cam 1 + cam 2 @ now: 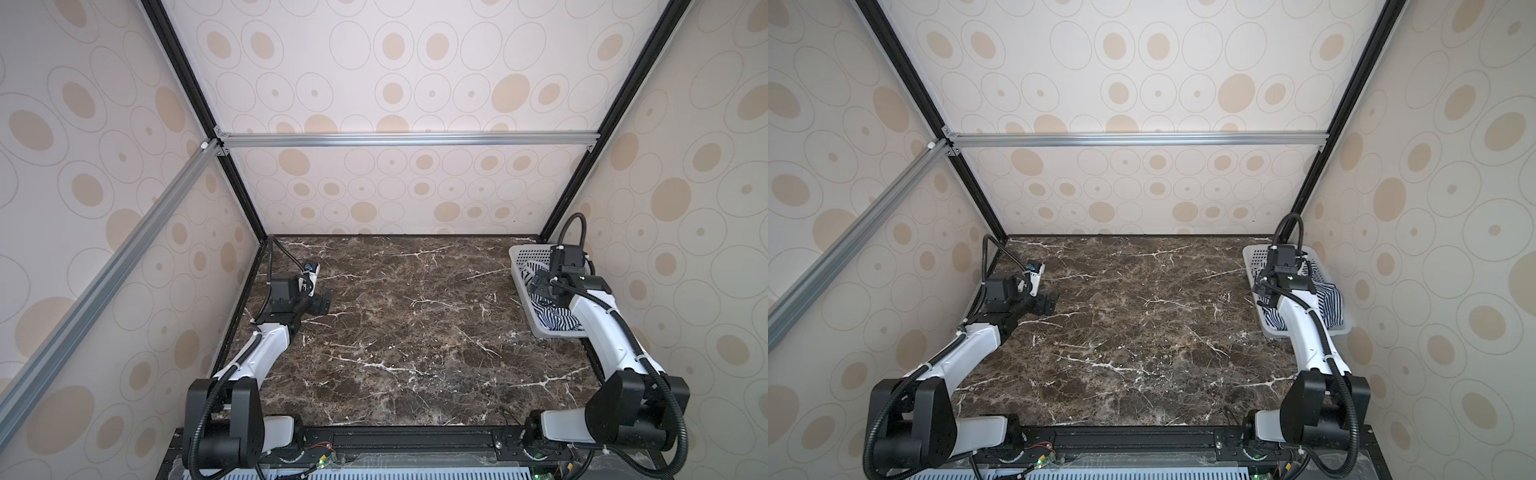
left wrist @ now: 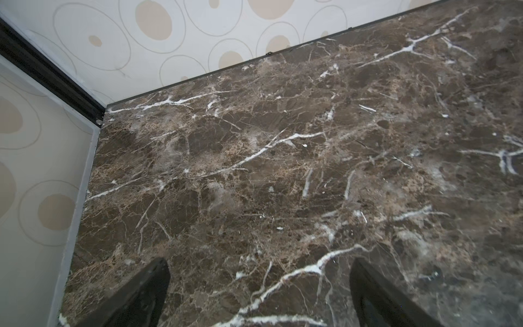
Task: Fold and stack tank tops
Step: Pick up the tank top from the basket.
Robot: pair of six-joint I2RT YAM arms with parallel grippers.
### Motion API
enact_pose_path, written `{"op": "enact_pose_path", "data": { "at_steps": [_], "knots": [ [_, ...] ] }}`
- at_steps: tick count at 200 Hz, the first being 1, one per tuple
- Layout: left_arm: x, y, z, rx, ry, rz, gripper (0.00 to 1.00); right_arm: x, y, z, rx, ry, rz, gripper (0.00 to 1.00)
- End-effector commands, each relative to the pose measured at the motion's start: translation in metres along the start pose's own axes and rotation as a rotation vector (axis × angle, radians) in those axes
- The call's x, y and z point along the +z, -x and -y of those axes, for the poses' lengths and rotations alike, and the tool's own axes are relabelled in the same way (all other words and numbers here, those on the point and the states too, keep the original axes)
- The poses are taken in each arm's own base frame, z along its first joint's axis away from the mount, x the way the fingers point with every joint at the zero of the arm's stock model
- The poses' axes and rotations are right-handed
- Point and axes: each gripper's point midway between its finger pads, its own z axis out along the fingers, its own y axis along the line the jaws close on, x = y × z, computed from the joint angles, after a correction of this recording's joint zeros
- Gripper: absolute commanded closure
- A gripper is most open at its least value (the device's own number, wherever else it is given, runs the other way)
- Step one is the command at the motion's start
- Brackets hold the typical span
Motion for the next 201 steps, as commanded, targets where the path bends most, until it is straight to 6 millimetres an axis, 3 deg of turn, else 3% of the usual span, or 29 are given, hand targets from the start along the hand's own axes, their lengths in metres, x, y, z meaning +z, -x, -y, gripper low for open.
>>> {"op": "enact_pose_path", "data": {
  "at_steps": [1, 63, 132, 201],
  "knots": [
    [-0.012, -0.001, 0.009, 0.065, -0.041, -0.003, 0.01, 0.017, -0.02, 0.005, 0.035, 0.006, -0.147, 0.0],
    [-0.023, -0.011, 0.009, 0.064, -0.012, 0.002, 0.01, 0.07, -0.033, 0.026, 0.12, -0.065, -0.269, 0.0],
    [-0.022, -0.025, 0.014, 0.055, -0.026, -0.014, 0.01, 0.075, -0.007, 0.05, 0.184, -0.131, -0.209, 0.0],
    [-0.016, -0.021, 0.016, 0.022, -0.051, -0.021, 0.01, 0.107, 0.012, 0.053, 0.24, -0.082, -0.263, 0.0]
  ]
}}
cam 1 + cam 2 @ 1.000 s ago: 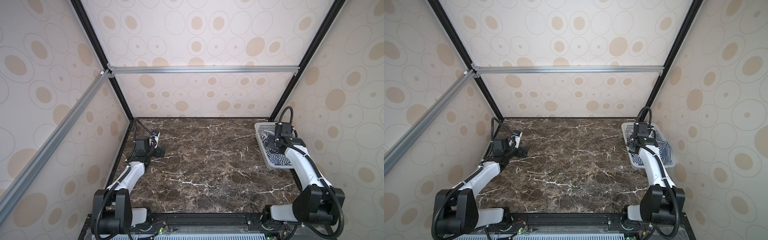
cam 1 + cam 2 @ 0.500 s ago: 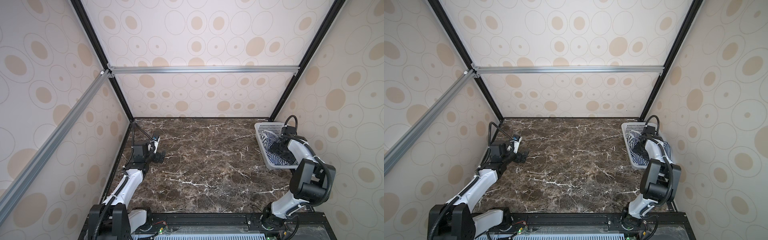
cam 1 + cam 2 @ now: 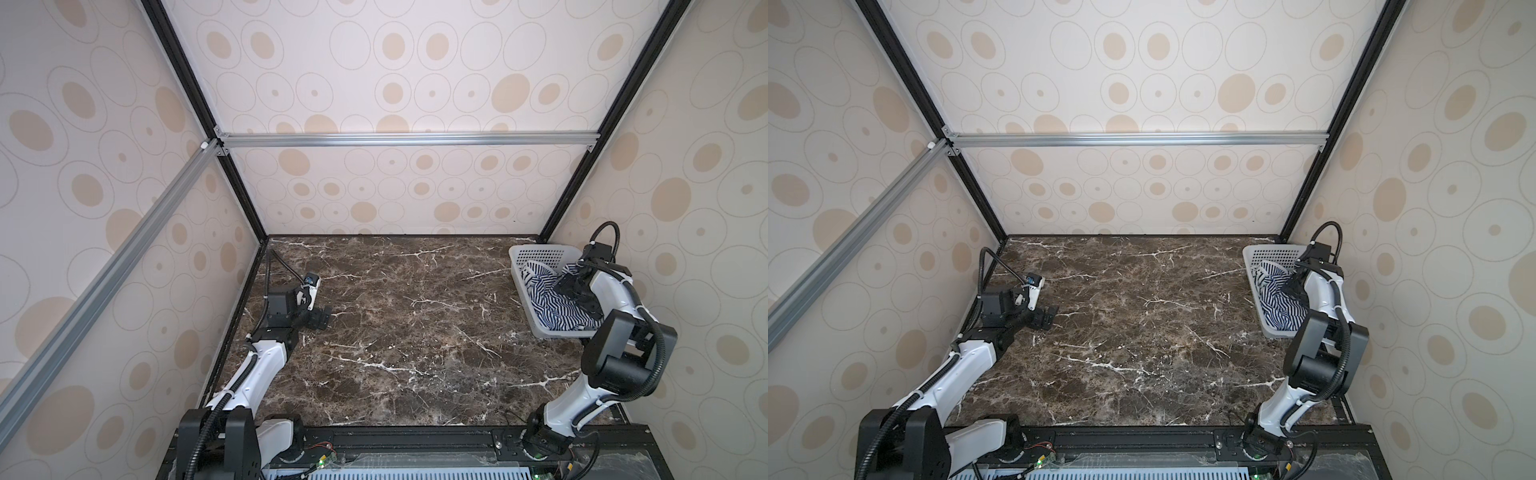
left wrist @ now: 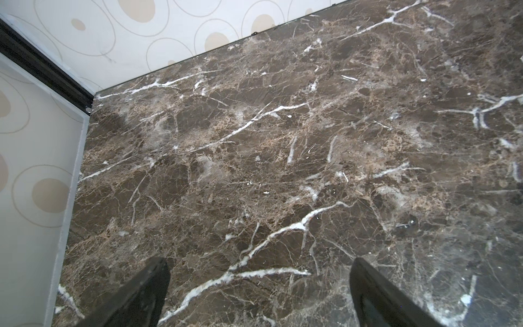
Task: Fold and stack tank tops
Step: Pick up the tank top from the basket.
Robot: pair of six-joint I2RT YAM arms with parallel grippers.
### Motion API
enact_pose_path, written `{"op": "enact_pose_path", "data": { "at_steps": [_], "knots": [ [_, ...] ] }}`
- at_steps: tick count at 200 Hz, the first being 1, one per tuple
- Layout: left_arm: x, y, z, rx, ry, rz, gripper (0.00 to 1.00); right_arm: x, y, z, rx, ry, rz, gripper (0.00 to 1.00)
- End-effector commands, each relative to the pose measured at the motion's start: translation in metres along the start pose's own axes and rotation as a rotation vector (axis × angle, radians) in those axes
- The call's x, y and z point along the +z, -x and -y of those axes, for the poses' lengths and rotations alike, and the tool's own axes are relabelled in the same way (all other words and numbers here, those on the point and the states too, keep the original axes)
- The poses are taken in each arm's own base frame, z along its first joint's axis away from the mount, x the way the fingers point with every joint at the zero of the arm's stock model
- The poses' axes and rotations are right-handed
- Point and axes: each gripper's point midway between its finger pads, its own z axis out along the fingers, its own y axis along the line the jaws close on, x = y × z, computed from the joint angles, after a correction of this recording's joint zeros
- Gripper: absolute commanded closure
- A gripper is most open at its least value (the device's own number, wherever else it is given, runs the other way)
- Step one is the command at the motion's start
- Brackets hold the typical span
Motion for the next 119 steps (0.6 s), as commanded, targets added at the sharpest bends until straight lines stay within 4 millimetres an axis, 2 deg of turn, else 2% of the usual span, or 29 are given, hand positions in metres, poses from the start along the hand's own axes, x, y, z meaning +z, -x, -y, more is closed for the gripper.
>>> {"op": "enact_pose_path", "data": {
  "at_steps": [1, 24, 49, 61, 78, 119],
  "knots": [
    [0.0, 0.009, 0.002, 0.001, -0.022, 0.013, 0.01, 0.01, 0.0, -0.004, 0.009, 0.023, -0.043, 0.0],
    [0.002, 0.006, 0.001, -0.003, -0.018, 0.006, 0.01, 0.023, 0.002, -0.009, -0.009, 0.013, -0.082, 0.0],
    [0.001, 0.005, 0.0, -0.003, -0.011, 0.003, 0.01, 0.028, 0.011, -0.008, -0.015, -0.011, -0.06, 0.0],
    [0.001, 0.004, 0.001, -0.002, -0.011, 0.002, 0.01, 0.032, 0.015, -0.009, -0.017, -0.015, -0.052, 0.03],
    [0.001, 0.002, 0.0, 0.0, -0.004, 0.003, 0.01, 0.038, 0.015, -0.011, -0.021, -0.018, -0.06, 0.13],
    [0.001, 0.0, 0.001, -0.007, -0.007, -0.001, 0.01, 0.037, 0.018, -0.017, -0.015, 0.017, -0.043, 0.62]
  ]
}}
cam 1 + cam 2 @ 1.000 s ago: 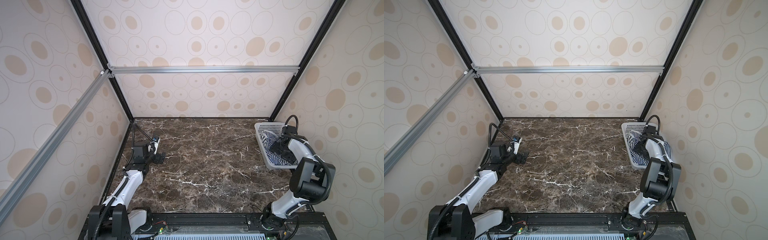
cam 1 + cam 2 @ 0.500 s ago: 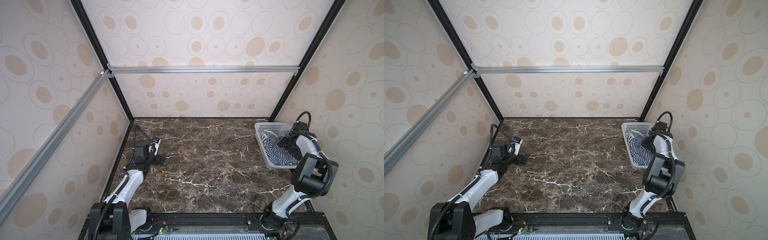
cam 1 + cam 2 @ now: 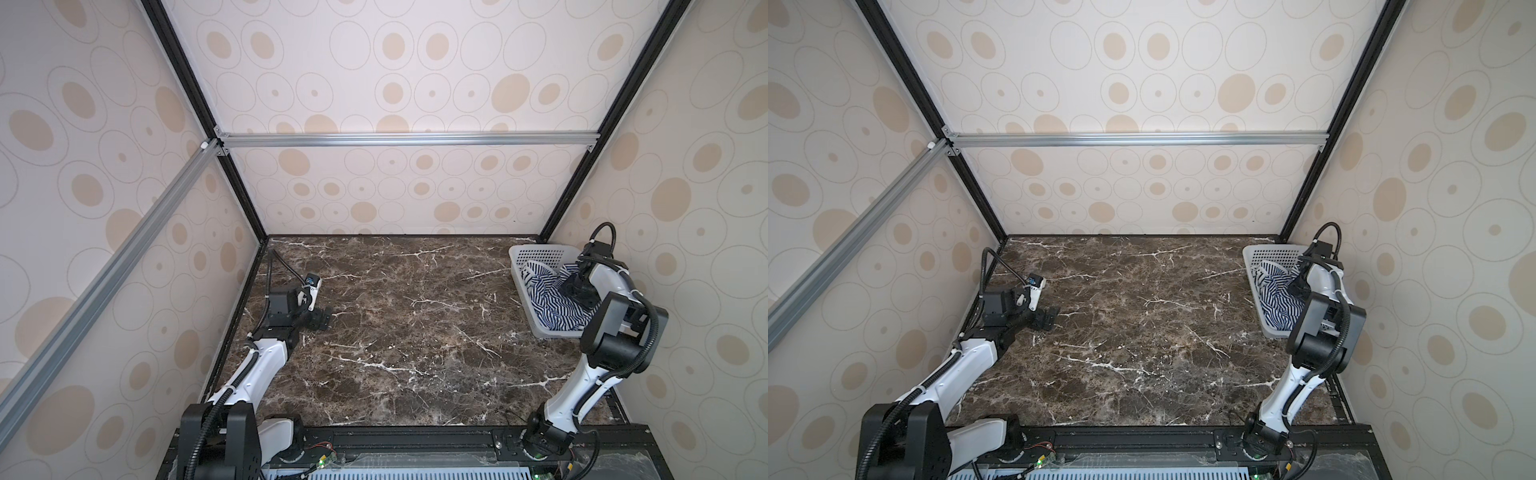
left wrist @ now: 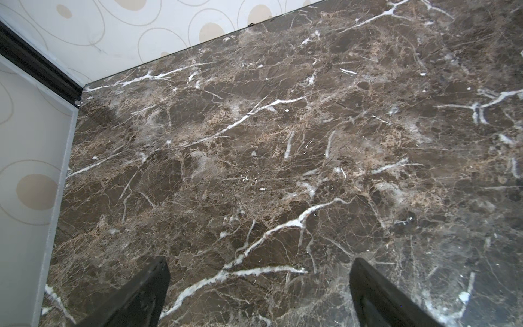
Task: Fold and stack tank tops
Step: Pick up the tank top from the basket.
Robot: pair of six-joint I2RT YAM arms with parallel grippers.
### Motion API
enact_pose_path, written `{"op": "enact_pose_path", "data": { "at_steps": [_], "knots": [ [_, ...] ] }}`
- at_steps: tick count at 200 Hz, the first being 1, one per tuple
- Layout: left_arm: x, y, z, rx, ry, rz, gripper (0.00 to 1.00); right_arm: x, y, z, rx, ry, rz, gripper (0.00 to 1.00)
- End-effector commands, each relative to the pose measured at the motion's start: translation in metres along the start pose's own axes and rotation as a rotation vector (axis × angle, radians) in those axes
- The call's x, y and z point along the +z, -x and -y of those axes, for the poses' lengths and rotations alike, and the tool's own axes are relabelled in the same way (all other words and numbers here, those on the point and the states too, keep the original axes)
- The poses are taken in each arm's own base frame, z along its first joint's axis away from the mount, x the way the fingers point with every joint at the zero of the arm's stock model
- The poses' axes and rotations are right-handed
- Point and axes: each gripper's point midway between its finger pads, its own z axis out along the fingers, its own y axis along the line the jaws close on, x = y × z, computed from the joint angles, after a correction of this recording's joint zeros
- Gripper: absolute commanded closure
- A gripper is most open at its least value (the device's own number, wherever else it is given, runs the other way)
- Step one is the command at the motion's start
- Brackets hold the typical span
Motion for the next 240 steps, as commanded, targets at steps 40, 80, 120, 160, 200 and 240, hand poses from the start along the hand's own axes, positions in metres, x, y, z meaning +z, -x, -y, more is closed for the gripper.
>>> {"op": "enact_pose_path", "data": {
  "at_steps": [40, 80, 120, 160, 200, 240],
  "knots": [
    [-0.001, 0.006, 0.001, -0.007, -0.004, 0.022, 0.01, -0.016, 0.004, -0.007, 0.023, 0.069, 0.023, 1.0],
    [-0.002, 0.01, 0.001, -0.008, -0.009, 0.033, 0.01, -0.064, -0.005, -0.019, 0.03, 0.216, 0.087, 1.0],
    [-0.002, 0.012, 0.001, -0.003, -0.01, 0.038, 0.01, -0.15, -0.015, -0.034, -0.045, 0.337, 0.218, 1.0],
    [-0.002, 0.014, 0.0, -0.01, -0.006, 0.044, 0.01, -0.25, -0.022, -0.05, -0.116, 0.483, 0.4, 1.0],
    [-0.005, 0.015, -0.007, 0.0, 0.034, 0.05, 0.01, -0.356, -0.038, -0.075, -0.171, 0.782, 0.487, 1.0],
    [-0.011, 0.016, -0.014, 0.007, 0.085, 0.07, 0.01, -0.448, -0.069, -0.111, -0.277, 1.124, 0.482, 1.0]
  ]
}}
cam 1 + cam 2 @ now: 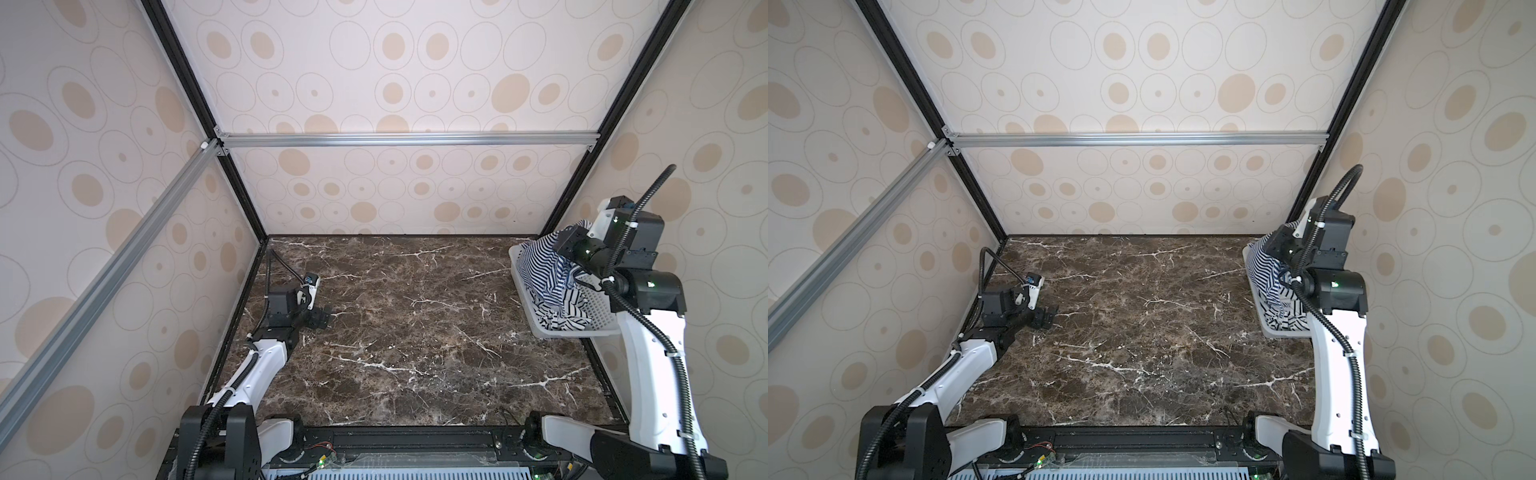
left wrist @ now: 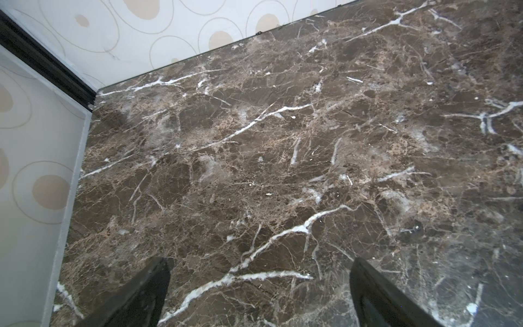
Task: Fold and stack tank tops
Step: Pick up the tank top from the basket, then place the tank top at the center of the table.
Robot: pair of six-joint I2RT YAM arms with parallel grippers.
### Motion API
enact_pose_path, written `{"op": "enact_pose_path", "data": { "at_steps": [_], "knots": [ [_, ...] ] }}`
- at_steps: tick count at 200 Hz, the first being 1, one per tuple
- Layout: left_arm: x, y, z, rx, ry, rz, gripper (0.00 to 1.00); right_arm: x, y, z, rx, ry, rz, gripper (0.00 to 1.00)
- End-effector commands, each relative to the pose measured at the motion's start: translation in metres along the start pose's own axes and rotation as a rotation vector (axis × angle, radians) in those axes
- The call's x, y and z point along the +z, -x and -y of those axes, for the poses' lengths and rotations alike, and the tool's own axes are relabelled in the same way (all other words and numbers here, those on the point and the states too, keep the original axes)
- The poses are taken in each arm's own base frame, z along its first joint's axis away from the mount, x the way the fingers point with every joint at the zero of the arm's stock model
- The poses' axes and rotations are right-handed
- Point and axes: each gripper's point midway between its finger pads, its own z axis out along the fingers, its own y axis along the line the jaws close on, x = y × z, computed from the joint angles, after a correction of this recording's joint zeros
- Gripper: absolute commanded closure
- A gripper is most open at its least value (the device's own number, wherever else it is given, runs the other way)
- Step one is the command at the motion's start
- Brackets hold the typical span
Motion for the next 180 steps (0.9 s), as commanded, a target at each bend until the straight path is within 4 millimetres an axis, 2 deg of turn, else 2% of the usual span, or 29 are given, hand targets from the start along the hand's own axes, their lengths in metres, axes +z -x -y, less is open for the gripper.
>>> {"op": "enact_pose_path", "data": {
  "at_steps": [1, 18, 41, 55, 59, 85, 112, 125, 137, 162, 180],
  "knots": [
    [-0.007, 0.01, -0.007, 0.012, 0.045, 0.042, 0.01, -0.016, 0.006, -0.061, 0.018, 0.257, -0.028, 1.0],
    [-0.007, 0.011, -0.012, 0.012, 0.074, 0.047, 0.01, -0.011, 0.002, -0.097, 0.024, 0.376, -0.062, 1.0],
    [-0.008, 0.015, -0.022, 0.012, 0.124, 0.051, 0.01, 0.005, -0.016, -0.143, -0.002, 0.478, -0.124, 1.0],
    [-0.009, 0.017, -0.026, 0.011, 0.149, 0.055, 0.01, 0.019, -0.029, -0.169, -0.026, 0.515, -0.156, 1.0],
    [-0.01, 0.018, -0.028, 0.011, 0.155, 0.056, 0.01, 0.019, -0.038, -0.183, -0.043, 0.539, -0.174, 1.0],
    [-0.011, 0.022, -0.032, 0.012, 0.173, 0.065, 0.01, 0.033, -0.071, -0.24, -0.099, 0.609, -0.236, 1.0],
    [-0.014, 0.026, -0.037, 0.009, 0.198, 0.072, 0.01, 0.048, -0.101, -0.279, -0.104, 0.649, -0.292, 1.0],
    [-0.015, 0.027, -0.038, 0.009, 0.205, 0.073, 0.01, 0.059, -0.11, -0.283, -0.09, 0.63, -0.31, 1.0],
    [-0.016, 0.027, -0.038, 0.01, 0.205, 0.075, 0.01, 0.071, -0.116, -0.275, -0.09, 0.574, -0.313, 1.0],
    [-0.015, 0.025, -0.034, 0.011, 0.188, 0.071, 0.01, 0.096, -0.126, -0.233, -0.138, 0.372, -0.304, 1.0],
    [-0.012, 0.024, -0.028, 0.014, 0.149, 0.069, 0.01, 0.111, -0.145, -0.202, -0.164, 0.264, -0.36, 1.0]
  ]
}}
